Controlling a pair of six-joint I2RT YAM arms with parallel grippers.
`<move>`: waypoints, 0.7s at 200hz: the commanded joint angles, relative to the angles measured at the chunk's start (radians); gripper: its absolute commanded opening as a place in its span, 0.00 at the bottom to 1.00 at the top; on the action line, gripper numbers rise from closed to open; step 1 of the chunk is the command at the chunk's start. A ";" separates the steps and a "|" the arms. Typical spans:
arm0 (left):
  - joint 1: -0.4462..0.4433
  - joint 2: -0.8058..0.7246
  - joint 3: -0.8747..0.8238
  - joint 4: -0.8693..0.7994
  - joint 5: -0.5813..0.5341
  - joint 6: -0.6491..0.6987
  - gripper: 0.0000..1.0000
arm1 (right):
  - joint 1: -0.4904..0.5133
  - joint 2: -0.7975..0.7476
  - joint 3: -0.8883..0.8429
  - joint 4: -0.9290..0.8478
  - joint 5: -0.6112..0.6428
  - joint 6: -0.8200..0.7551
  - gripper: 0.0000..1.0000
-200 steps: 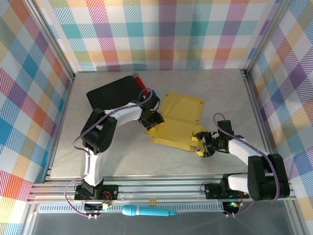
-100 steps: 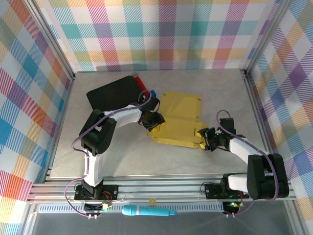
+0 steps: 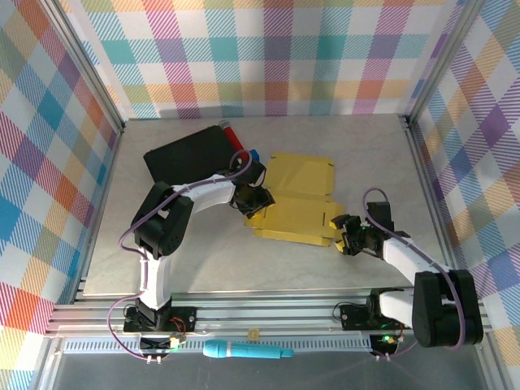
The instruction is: Fold the paper box
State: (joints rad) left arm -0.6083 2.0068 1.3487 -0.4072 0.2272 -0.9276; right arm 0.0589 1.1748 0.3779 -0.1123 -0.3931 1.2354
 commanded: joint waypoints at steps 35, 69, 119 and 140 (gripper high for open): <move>-0.024 0.020 -0.029 -0.071 0.034 -0.034 0.52 | 0.062 -0.025 0.029 -0.080 -0.002 0.098 0.61; -0.046 0.027 -0.018 -0.051 0.042 -0.058 0.52 | 0.162 -0.172 -0.039 -0.129 0.059 0.242 0.62; -0.061 0.039 -0.005 -0.053 0.046 -0.062 0.52 | 0.182 -0.082 -0.031 -0.036 0.069 0.256 0.61; -0.064 0.037 -0.007 -0.051 0.046 -0.062 0.52 | 0.182 -0.039 -0.011 -0.016 0.075 0.247 0.60</move>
State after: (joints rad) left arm -0.6582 2.0071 1.3510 -0.4042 0.2543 -0.9771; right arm 0.2352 1.0988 0.3374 -0.1726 -0.3405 1.4639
